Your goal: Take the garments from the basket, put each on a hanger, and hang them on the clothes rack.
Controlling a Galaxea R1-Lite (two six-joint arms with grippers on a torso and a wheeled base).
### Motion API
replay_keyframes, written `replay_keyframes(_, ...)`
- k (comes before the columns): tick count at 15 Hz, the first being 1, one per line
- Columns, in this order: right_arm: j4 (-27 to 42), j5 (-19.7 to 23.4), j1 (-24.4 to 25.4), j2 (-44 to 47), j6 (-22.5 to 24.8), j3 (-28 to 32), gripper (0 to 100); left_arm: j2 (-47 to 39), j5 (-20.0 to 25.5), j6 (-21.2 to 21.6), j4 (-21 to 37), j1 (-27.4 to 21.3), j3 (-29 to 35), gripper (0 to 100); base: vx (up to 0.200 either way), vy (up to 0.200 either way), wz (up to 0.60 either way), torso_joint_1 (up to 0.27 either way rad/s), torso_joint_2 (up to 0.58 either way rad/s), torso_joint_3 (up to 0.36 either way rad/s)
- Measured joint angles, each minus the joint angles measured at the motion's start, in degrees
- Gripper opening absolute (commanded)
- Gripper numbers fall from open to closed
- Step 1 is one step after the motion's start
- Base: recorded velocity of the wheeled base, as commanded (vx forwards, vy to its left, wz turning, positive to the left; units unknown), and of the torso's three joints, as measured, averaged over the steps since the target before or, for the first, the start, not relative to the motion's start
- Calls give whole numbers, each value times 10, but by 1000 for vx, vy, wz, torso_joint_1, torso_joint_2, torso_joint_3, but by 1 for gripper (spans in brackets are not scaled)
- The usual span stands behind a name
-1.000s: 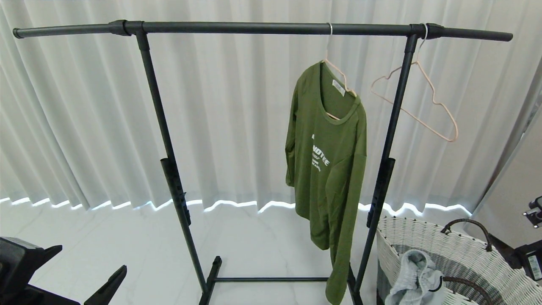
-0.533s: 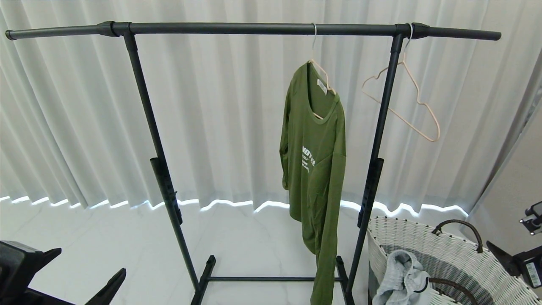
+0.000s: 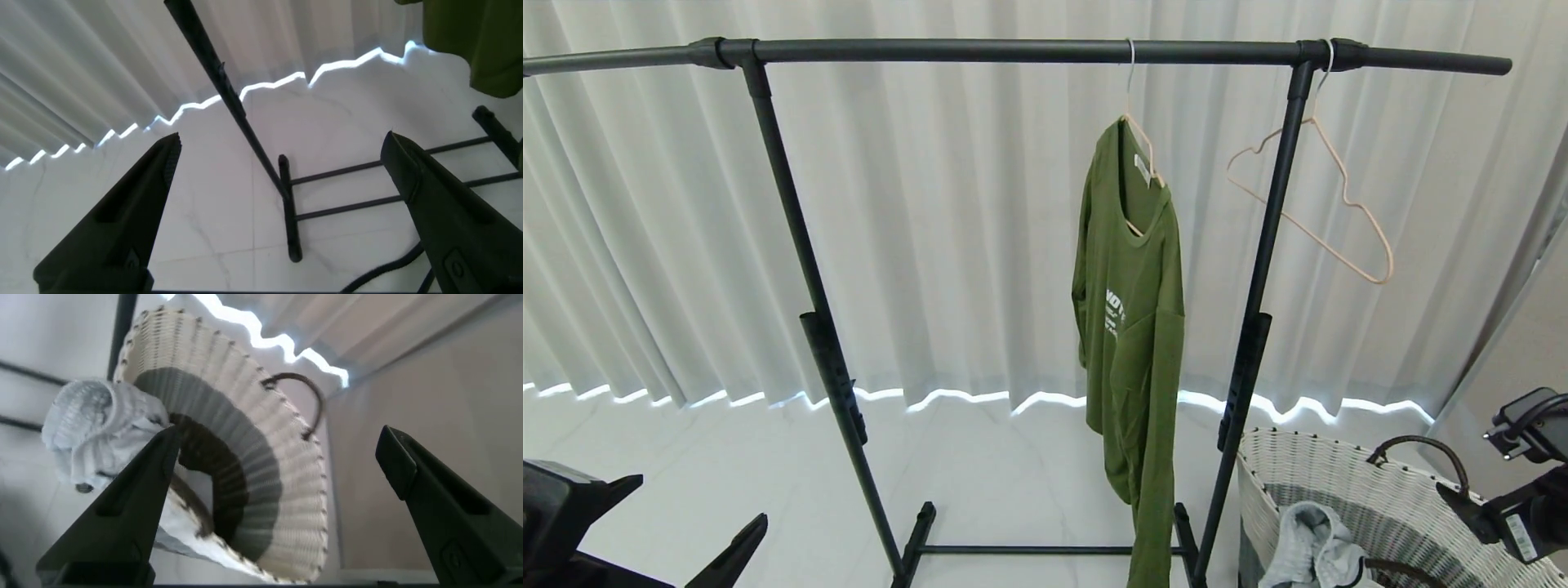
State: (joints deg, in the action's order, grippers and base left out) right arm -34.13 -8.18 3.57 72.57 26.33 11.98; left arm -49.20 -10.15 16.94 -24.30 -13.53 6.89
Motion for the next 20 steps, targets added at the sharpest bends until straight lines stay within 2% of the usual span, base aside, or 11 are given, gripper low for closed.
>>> replay_keyframes(3, 0, 6, 26, 36, -3, -7, 100, 1, 0, 0, 0, -1, -7, 100, 0, 0, 0, 0, 0, 0)
replay_keyframes(6, -1, 51, 43, 88, -3, -17, 100, 12, 2, 10, 0, -8, -11, 100, 0, 0, 0, 0, 0, 0)
replay_keyframes(9, -1, 94, 52, 153, -3, -20, 100, 23, 2, 45, -1, -11, -11, 100, 0, 0, 0, 0, 0, 0)
replay_keyframes(13, -24, 100, 58, 260, -3, -7, 100, 58, -1, 85, 0, -11, -10, 100, 0, 0, 0, 0, 0, 0)
replay_keyframes(16, -39, 99, 56, 344, -3, 39, 100, 97, -7, 94, 2, -10, -14, 100, 0, 0, 0, 0, 0, 0)
replay_keyframes(19, -102, 74, 39, 423, -3, 77, 100, 128, -27, 113, 2, -9, -24, 100, 0, 0, 0, 0, 0, 0)
replay_keyframes(20, -136, 58, 33, 448, -3, 78, 0, 137, -34, 123, 1, -9, -26, 100, 0, 0, 0, 0, 0, 0)
